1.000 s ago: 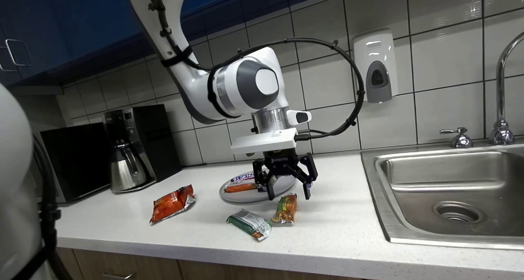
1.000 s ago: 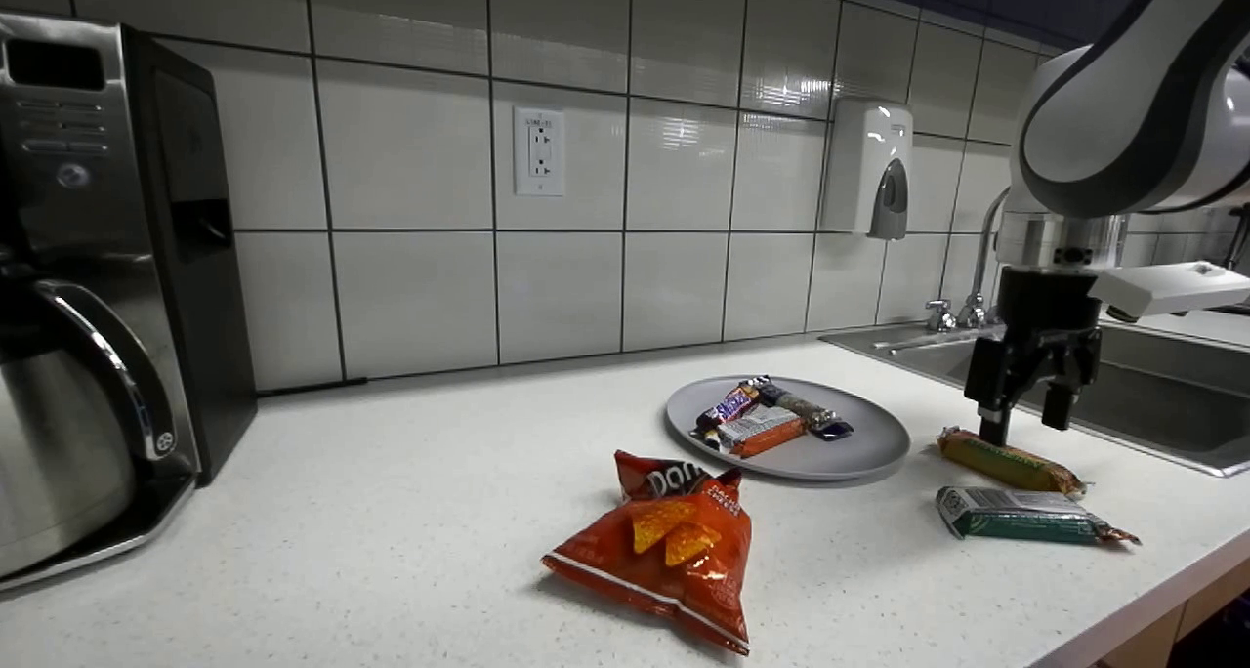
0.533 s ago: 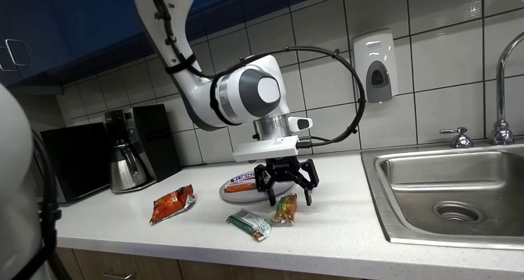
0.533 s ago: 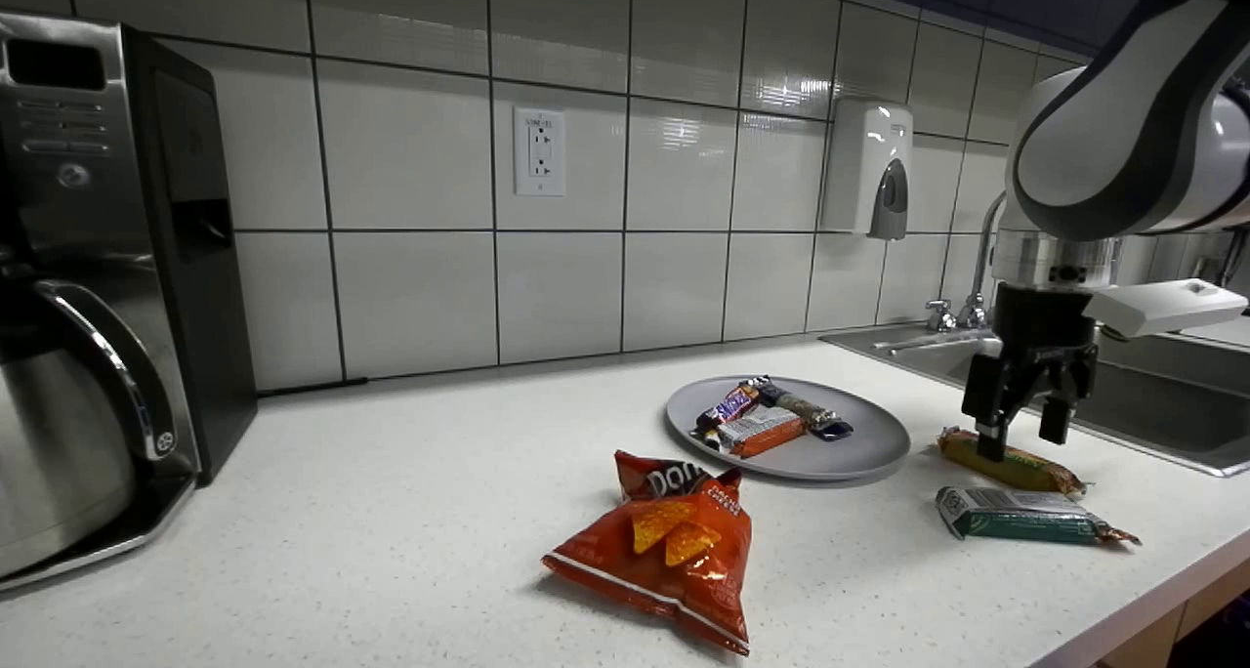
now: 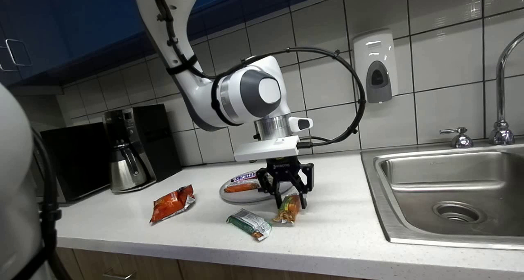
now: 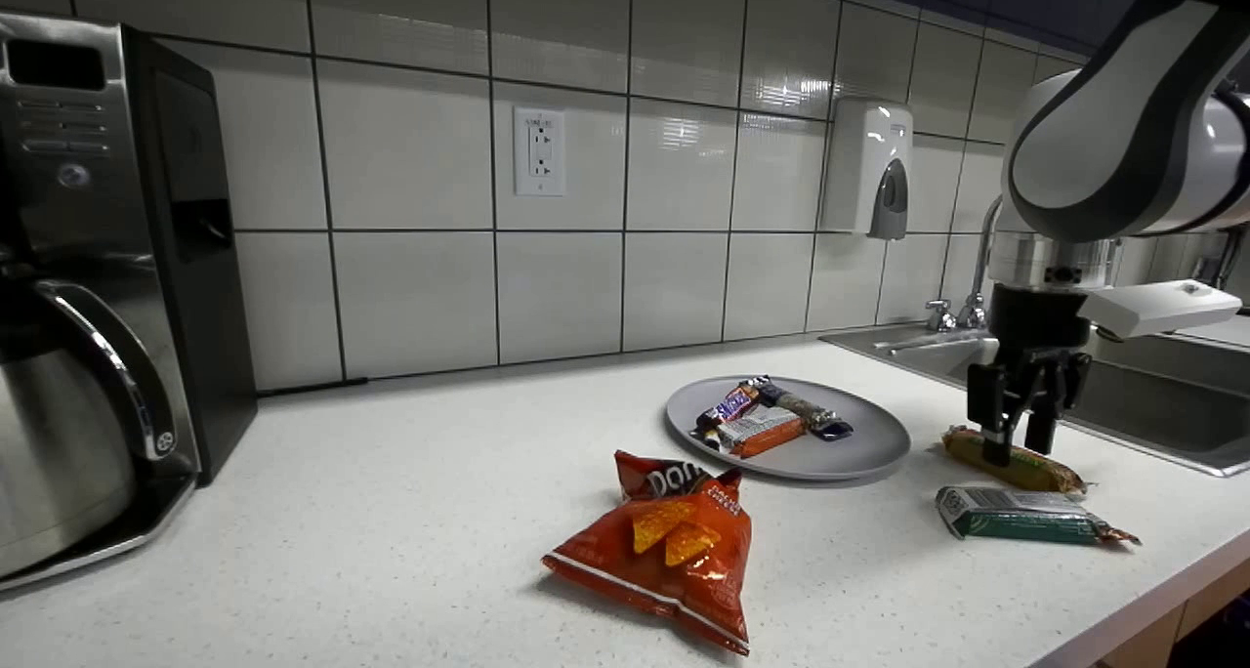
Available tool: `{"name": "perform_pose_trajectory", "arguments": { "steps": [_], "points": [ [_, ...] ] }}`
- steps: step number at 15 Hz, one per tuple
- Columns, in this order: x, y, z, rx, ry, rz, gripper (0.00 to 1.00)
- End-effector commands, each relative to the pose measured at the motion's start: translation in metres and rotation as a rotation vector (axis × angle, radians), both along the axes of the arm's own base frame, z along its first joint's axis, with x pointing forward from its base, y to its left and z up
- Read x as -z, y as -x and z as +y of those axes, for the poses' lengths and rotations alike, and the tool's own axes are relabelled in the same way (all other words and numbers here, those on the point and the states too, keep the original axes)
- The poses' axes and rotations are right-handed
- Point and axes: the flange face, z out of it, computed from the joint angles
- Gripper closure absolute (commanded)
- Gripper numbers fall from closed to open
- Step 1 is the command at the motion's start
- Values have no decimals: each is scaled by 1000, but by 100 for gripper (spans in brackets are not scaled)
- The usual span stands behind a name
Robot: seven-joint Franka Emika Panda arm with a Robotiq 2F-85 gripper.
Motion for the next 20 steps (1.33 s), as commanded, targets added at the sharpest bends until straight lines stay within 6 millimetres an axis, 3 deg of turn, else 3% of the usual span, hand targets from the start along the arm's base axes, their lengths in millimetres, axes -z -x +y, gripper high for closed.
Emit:
{"name": "perform_pose_trajectory", "arguments": {
  "steps": [1, 3, 4, 9, 14, 20],
  "points": [
    [-4, -4, 0, 2, -3, -15, 66],
    [-5, -5, 0, 2, -5, -18, 82],
    [-7, -6, 0, 3, -1, -15, 84],
    [-23, -14, 2, 2, 1, -24, 84],
    [-45, -36, 11, -28, 3, -75, 84],
    [-57, -65, 27, -46, -4, -130, 84]
  ]
}}
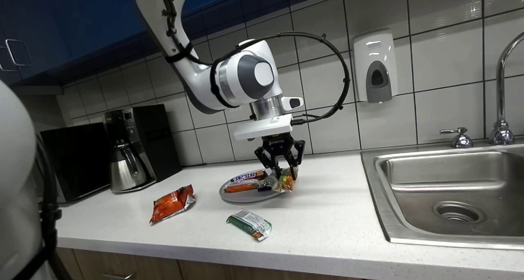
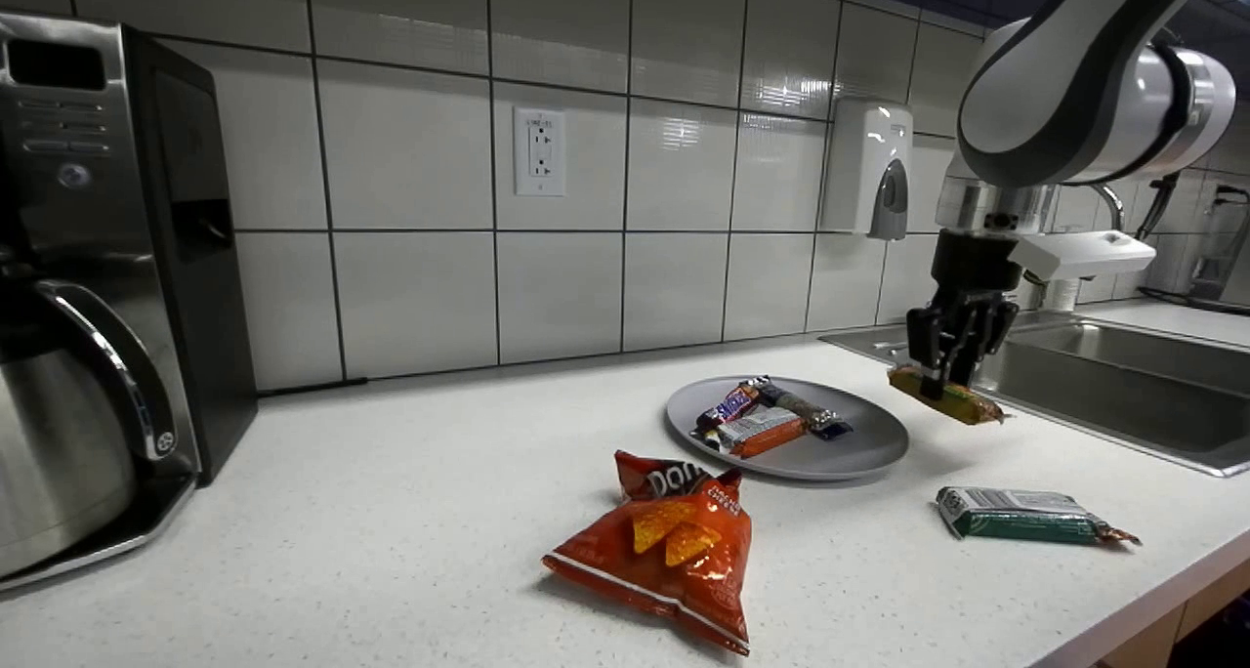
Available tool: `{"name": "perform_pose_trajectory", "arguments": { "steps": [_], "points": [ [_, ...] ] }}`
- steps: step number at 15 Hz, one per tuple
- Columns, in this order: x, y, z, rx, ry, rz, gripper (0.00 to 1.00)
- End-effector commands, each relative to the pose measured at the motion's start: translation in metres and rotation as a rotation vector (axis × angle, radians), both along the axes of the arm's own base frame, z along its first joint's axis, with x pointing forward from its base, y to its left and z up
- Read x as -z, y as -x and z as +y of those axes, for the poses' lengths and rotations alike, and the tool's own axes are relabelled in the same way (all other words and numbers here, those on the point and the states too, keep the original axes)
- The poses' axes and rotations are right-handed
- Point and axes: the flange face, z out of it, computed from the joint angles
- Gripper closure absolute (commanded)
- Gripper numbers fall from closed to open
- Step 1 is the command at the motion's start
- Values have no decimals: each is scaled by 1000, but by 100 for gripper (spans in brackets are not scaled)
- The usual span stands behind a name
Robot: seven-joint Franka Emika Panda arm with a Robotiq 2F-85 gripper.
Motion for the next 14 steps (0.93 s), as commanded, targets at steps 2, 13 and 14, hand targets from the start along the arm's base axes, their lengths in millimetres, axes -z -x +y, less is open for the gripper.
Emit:
{"name": "perform_pose_trajectory", "arguments": {
  "steps": [2, 13, 14],
  "points": [
    [-13, -25, 10, -4, -17, -27, 84],
    [5, -75, 20, 8, -64, -35, 84],
    [8, -78, 22, 5, -66, -33, 84]
  ]
}}
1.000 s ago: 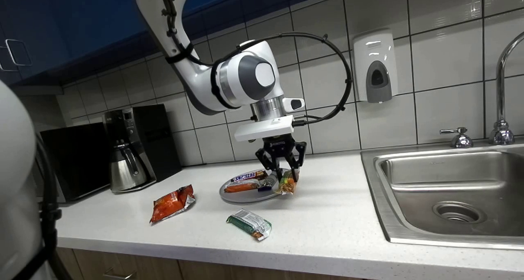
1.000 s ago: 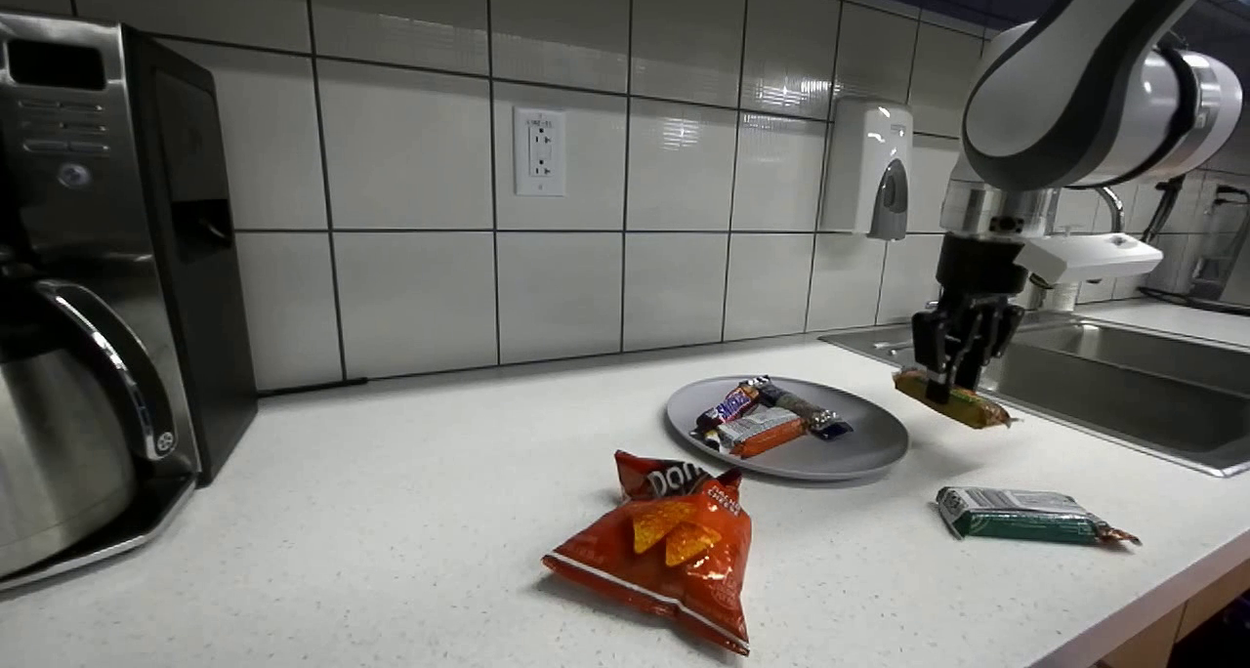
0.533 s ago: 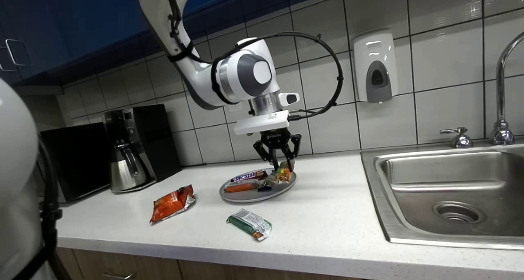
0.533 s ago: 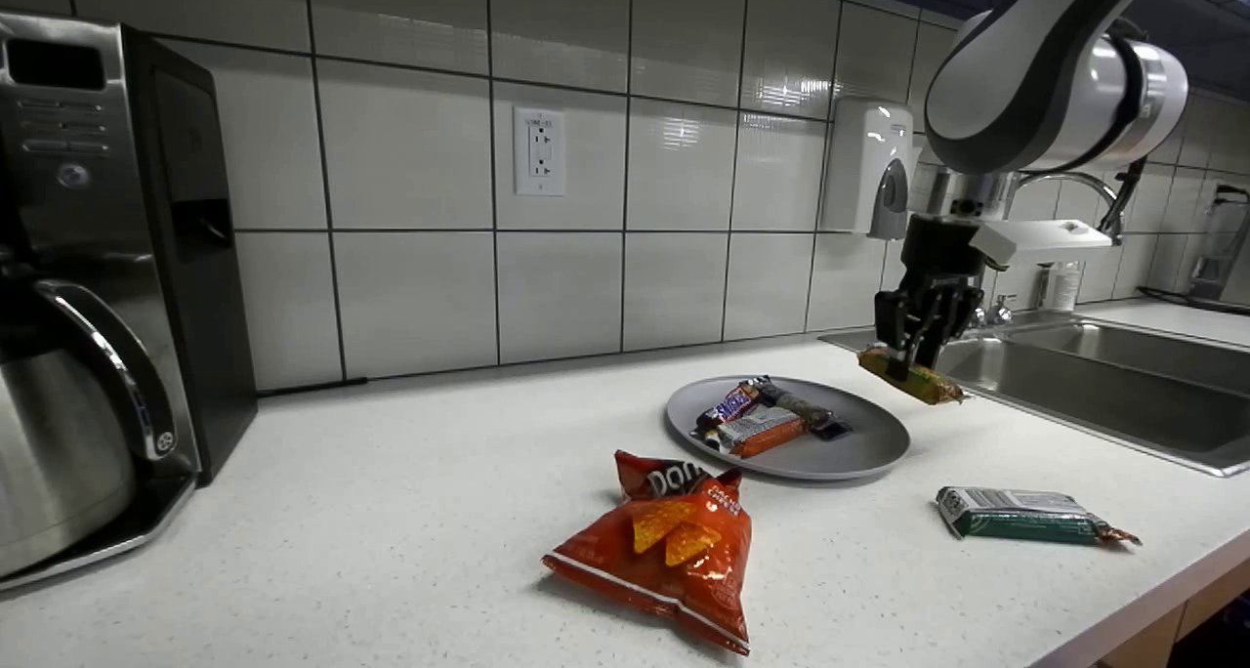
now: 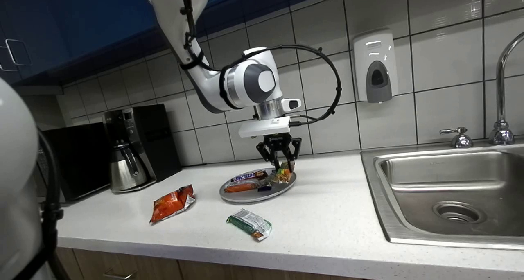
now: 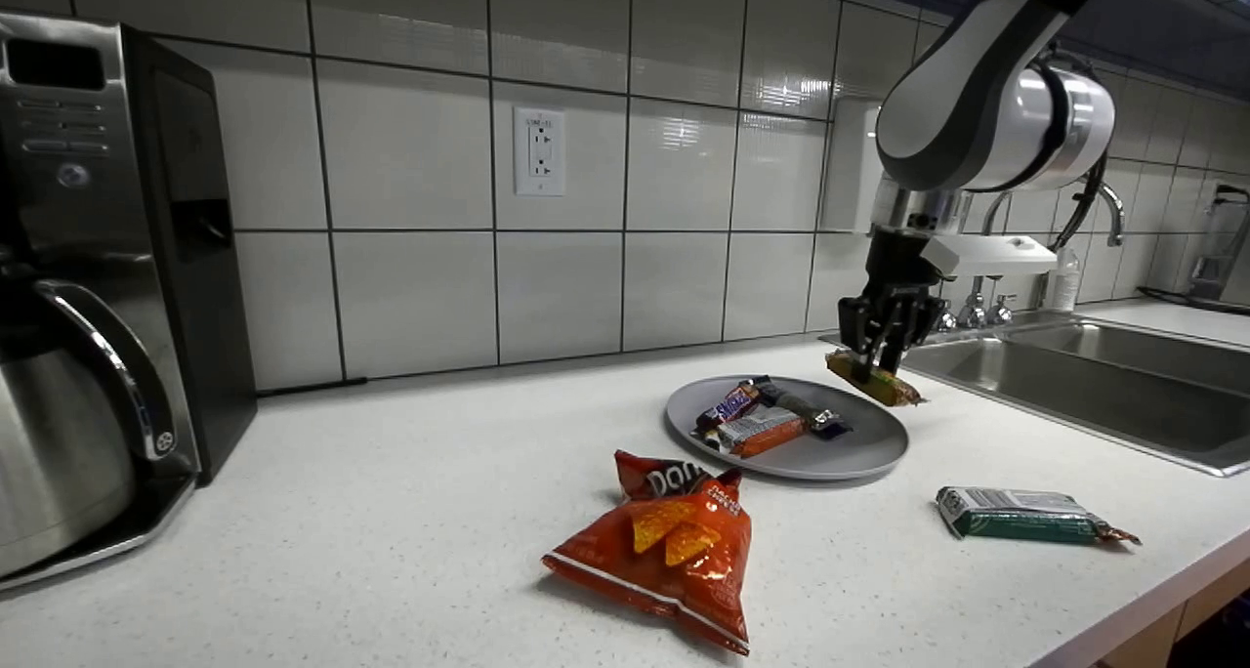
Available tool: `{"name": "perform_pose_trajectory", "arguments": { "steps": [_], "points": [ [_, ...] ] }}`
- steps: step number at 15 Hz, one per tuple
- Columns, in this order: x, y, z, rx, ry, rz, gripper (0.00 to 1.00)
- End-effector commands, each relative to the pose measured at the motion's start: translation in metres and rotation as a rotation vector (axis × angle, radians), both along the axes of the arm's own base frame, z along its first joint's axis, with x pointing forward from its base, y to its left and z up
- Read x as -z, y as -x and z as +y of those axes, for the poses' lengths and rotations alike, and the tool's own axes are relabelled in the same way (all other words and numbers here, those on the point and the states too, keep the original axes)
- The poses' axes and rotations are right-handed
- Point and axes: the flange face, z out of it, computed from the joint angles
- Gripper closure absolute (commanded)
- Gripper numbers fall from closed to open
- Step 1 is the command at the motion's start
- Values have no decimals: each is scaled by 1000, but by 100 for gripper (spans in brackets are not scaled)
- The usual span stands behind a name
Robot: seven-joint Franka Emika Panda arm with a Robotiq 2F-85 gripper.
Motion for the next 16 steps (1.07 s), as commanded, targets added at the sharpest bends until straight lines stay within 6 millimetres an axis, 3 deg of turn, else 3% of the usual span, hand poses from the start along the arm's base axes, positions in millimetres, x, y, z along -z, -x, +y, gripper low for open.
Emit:
{"name": "perform_pose_trajectory", "arguments": {
  "steps": [1, 8, 9, 11, 14, 16],
  "points": [
    [8, -19, 7, -15, -27, 19, 84],
    [26, -29, 12, -22, -32, 39, 84],
    [26, -30, 12, -20, -31, 40, 34],
    [21, -31, 12, -21, -34, 32, 26],
    [10, -33, 14, -25, -37, 10, 5],
    [3, -33, 17, -31, -41, -7, 0]
  ]
}}
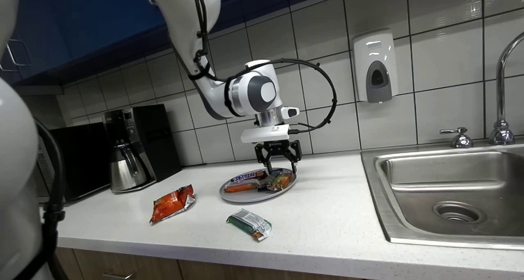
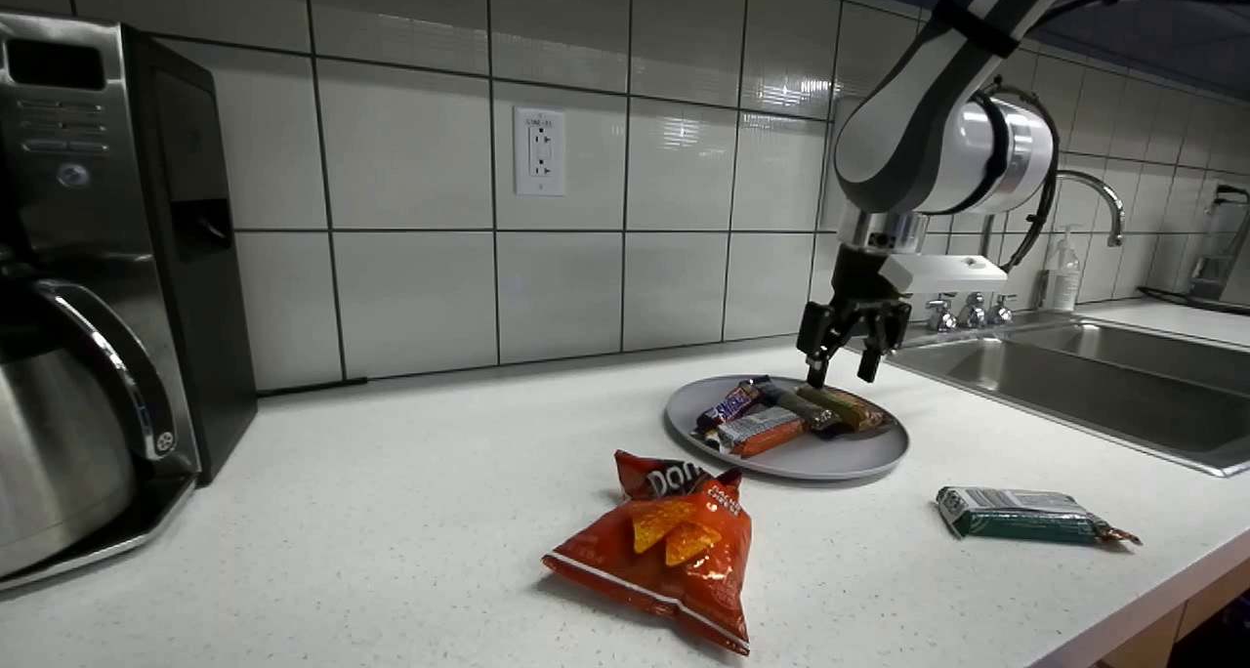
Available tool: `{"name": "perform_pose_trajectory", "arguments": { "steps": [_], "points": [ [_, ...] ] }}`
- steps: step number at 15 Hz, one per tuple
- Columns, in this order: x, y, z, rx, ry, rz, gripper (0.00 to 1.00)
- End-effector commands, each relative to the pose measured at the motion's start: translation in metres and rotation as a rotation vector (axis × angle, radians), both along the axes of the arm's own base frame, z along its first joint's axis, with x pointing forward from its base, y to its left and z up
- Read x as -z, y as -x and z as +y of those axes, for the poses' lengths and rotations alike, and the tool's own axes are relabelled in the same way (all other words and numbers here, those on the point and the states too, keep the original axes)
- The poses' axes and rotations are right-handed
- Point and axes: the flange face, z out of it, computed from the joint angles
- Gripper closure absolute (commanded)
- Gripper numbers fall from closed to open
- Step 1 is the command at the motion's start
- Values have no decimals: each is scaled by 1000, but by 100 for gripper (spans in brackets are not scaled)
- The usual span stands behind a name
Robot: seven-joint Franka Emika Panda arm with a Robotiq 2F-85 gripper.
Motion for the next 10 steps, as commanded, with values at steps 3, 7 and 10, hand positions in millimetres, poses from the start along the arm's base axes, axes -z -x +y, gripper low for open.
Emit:
{"name": "perform_pose_trajectory", "arguments": {
  "steps": [3, 7, 10],
  "points": [
    [-29, 2, 10, -32, -30, -31, 0],
    [-44, 9, 23, -98, -44, -52, 0],
    [-52, 23, 31, -172, -56, -43, 0]
  ]
}}
